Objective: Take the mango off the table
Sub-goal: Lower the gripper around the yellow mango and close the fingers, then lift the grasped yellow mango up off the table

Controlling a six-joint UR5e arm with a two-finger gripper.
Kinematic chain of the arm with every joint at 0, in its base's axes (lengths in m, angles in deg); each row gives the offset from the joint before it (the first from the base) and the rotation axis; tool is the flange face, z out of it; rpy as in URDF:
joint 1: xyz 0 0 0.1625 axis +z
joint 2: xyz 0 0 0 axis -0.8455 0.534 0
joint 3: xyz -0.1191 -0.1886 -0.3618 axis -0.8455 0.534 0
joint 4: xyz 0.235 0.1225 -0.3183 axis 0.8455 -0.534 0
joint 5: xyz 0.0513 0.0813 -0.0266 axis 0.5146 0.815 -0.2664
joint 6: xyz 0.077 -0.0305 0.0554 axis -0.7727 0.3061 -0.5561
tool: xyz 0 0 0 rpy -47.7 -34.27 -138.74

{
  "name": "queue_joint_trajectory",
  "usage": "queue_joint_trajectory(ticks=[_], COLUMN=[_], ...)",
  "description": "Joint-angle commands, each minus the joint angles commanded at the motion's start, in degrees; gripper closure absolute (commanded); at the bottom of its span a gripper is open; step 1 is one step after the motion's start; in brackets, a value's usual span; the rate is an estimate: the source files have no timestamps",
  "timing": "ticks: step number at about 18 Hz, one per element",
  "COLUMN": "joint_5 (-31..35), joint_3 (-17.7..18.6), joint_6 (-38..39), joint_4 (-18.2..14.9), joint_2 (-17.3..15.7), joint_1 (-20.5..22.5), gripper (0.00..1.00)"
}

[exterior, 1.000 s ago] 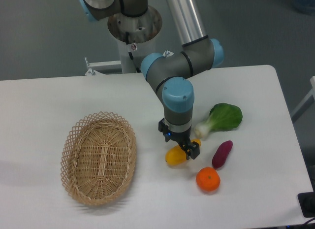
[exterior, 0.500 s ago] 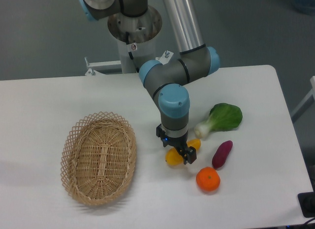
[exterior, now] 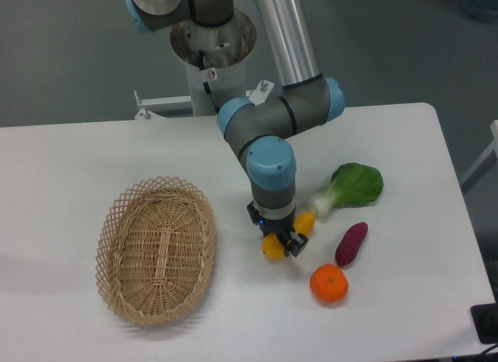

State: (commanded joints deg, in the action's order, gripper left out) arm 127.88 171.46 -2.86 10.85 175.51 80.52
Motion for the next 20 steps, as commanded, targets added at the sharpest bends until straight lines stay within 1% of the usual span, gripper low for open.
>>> queue_joint_trajectory(ticks=[4, 6, 8, 11, 13, 15, 18, 19, 20], joint_5=[-0.17, -0.70, -1.40, -5.87, -10.00, -13.52, -15.47, -16.08, -17.13], joint_3=[-0.79, -1.23, -2.72, -3.60, -4.91, -6.85, -7.38, -7.73, -8.34], joint_6=[0.18, 0.18, 0.62, 1.58, 2.72, 3.95, 4.66, 4.49, 4.22], joint_4=[-0.09, -0.09, -0.35, -0.44, -0.53, -1.40, -2.63, -3.33, -4.99], joint_2=[-1.40, -3.33, -5.09, -7.02, -8.17, -9.14, -11.16, -11.51, -12.12], joint_1=[0.00, 0.35, 1.05, 2.54, 3.77, 5.18, 7.03, 7.81, 8.61], gripper=[0.52, 0.52, 0.51, 0.51, 0.51, 0.51, 0.51, 0.51, 0.51])
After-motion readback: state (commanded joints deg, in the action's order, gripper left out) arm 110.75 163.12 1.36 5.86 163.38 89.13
